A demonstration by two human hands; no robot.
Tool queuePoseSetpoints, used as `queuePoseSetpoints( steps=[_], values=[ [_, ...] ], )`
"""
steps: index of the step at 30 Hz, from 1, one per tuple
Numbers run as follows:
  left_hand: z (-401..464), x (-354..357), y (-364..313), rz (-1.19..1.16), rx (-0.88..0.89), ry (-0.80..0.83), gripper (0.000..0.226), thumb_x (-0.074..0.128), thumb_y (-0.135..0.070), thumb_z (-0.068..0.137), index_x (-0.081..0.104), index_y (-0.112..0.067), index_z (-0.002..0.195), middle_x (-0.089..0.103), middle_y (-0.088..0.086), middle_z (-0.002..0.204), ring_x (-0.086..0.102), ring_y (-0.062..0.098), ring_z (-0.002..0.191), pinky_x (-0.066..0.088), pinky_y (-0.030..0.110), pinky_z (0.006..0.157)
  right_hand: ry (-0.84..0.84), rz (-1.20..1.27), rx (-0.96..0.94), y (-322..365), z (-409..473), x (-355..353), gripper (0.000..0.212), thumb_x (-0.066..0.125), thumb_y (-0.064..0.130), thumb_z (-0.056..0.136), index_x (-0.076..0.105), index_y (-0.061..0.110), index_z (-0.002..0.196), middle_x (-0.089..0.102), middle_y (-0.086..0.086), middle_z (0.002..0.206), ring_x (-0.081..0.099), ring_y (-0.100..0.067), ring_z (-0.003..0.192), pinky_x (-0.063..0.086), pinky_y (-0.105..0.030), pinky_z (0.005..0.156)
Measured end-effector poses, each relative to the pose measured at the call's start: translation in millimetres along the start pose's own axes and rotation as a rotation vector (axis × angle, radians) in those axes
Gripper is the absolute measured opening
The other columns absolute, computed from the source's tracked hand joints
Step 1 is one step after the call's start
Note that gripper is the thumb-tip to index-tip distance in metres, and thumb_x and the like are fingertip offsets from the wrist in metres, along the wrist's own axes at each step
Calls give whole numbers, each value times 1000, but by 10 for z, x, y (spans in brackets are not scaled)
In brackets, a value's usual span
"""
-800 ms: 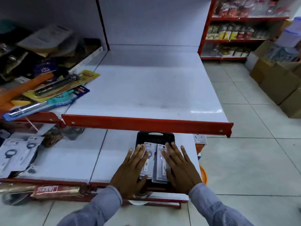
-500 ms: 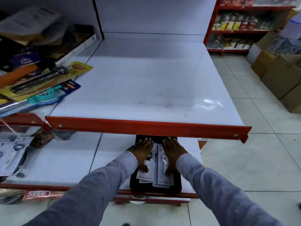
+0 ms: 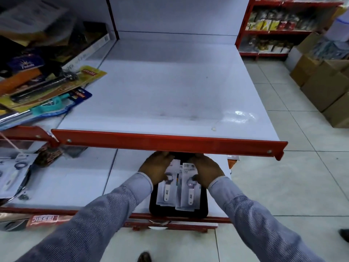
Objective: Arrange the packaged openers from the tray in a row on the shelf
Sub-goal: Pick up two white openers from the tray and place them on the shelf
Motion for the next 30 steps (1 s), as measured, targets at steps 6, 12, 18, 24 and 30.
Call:
queuePoseSetpoints(
  steps=[6,12,18,24,30],
  values=[
    [-823,-514,-325,-240,55,-213,27,70,0,79,76,-21,96,70,2,98,68,19,90,56,27,83,-189,218,-73,451,-686,-580,30,68,3,81,77,26,98,74,-2,101,69,-21,91,57,-31,87],
    [-1488,-1649,-569,-343,96,-545,27,68,-10,89,71,-29,108,70,-15,103,64,-4,91,44,1,80,-609,298,-271,870,-1374,-1677,34,76,-1,77,77,25,99,77,4,95,71,-9,85,59,-20,82],
    [-1706,-2745,-547,-656,80,-827,29,72,-11,85,61,-28,106,64,-20,69,59,0,58,53,16,56,-794,710,-367,912,-1523,-2773,26,68,-2,86,78,18,99,75,10,96,70,-4,89,55,-13,69],
    [-1160,-3247,-87,-919,34,-950,23,67,-4,89,63,-26,96,61,16,55,55,9,57,48,24,59,-766,848,-301,673,-674,-3260,31,67,-1,86,75,28,97,75,1,97,70,-20,89,60,-46,85],
    [-286,-3094,554,-927,-106,-850,21,75,1,77,74,-15,91,74,6,90,73,12,82,57,39,91,-632,622,-133,506,296,-3104,23,67,-4,84,78,9,98,76,-13,105,70,-24,104,52,-23,94]
  ],
)
Point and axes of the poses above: each hand's wrist, its own z-axis towards the middle knuckle, its own x-axis out of the palm, y = z × x, the point moved 10 cm from there along z, towards the middle knuckle
